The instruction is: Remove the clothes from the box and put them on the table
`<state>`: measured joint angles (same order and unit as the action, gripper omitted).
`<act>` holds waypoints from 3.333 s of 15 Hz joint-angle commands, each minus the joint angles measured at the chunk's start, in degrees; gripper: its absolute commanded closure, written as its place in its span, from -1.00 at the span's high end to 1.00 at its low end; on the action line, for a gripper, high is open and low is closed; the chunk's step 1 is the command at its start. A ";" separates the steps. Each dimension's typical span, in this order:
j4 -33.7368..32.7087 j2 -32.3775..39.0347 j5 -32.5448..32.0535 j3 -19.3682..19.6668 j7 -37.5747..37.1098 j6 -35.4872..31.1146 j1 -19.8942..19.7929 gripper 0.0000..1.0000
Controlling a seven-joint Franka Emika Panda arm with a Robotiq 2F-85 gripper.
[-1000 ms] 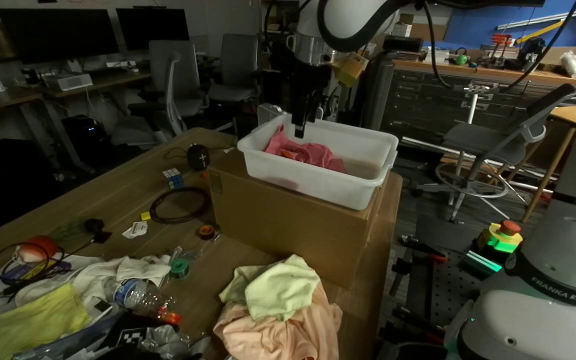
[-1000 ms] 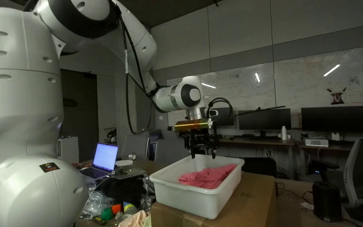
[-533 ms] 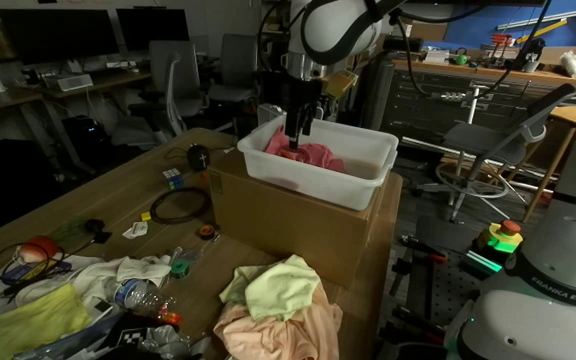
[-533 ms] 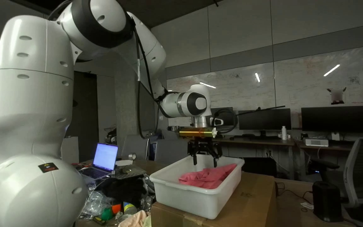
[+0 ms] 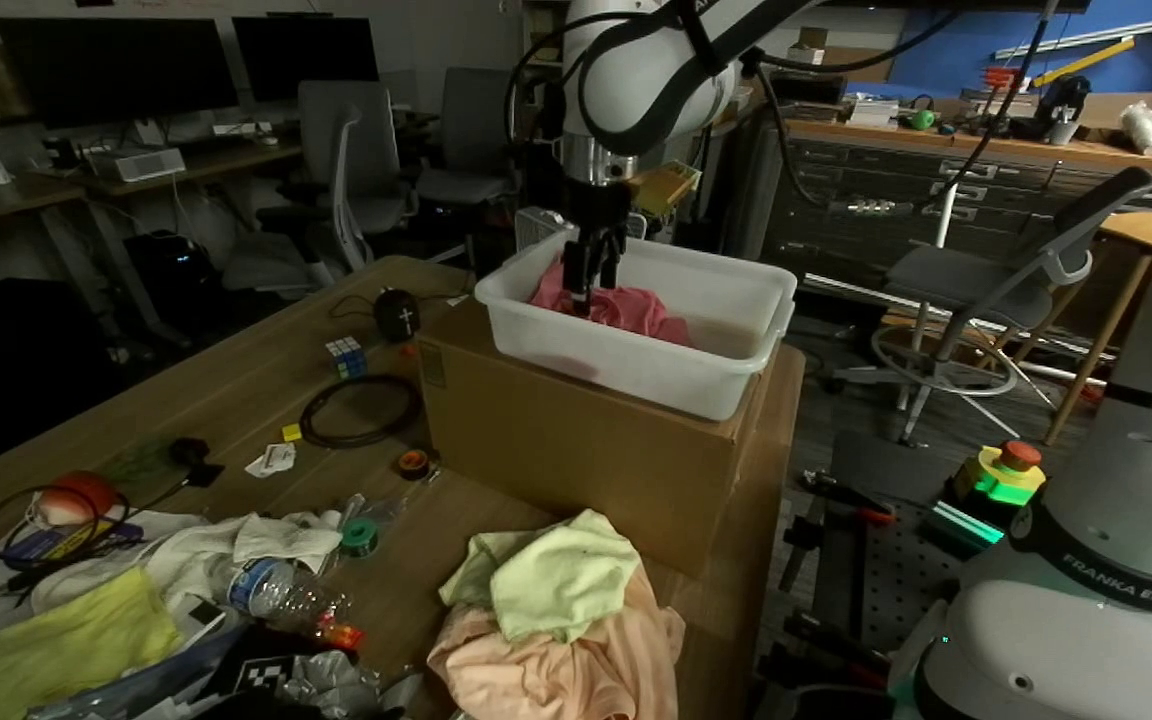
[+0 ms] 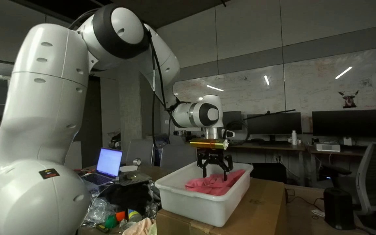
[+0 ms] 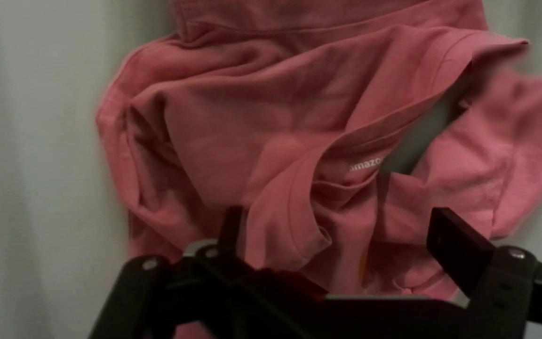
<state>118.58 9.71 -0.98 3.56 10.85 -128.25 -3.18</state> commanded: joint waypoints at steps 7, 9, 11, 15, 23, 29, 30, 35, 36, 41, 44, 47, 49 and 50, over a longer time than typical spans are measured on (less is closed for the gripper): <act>-3.12 4.79 6.73 -0.62 3.23 2.19 -3.25 1.00; -3.14 5.25 7.21 -0.67 3.50 2.16 -3.47 1.00; -2.95 5.46 6.98 -0.71 3.48 1.88 -3.44 1.00; -2.42 5.81 5.54 -0.62 2.75 0.67 -2.99 1.00; -2.02 6.39 1.36 -0.21 0.45 -0.82 -2.22 -0.02; -1.85 5.58 -1.05 -0.04 -1.97 -0.89 -1.50 -0.81; -2.24 5.42 -1.70 0.05 -2.93 0.80 -1.27 -0.88; -0.73 0.31 -5.74 0.06 -5.56 7.33 -0.08 -0.80; 0.18 -1.71 -7.30 0.07 -6.23 7.93 0.27 -0.80; 3.78 -13.13 -13.90 -0.80 -9.84 8.91 1.57 -0.80; 5.00 -19.19 -16.02 -2.13 -11.08 9.38 2.12 -0.80; 6.00 -24.15 -16.95 -4.18 -11.94 9.66 2.57 -0.80; 6.35 -26.52 -17.51 -5.73 -12.44 10.08 2.94 -0.80; 6.50 -27.47 -17.79 -6.60 -12.54 10.39 3.24 -0.80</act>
<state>123.58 -13.61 -16.83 -1.28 0.05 -118.61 -0.87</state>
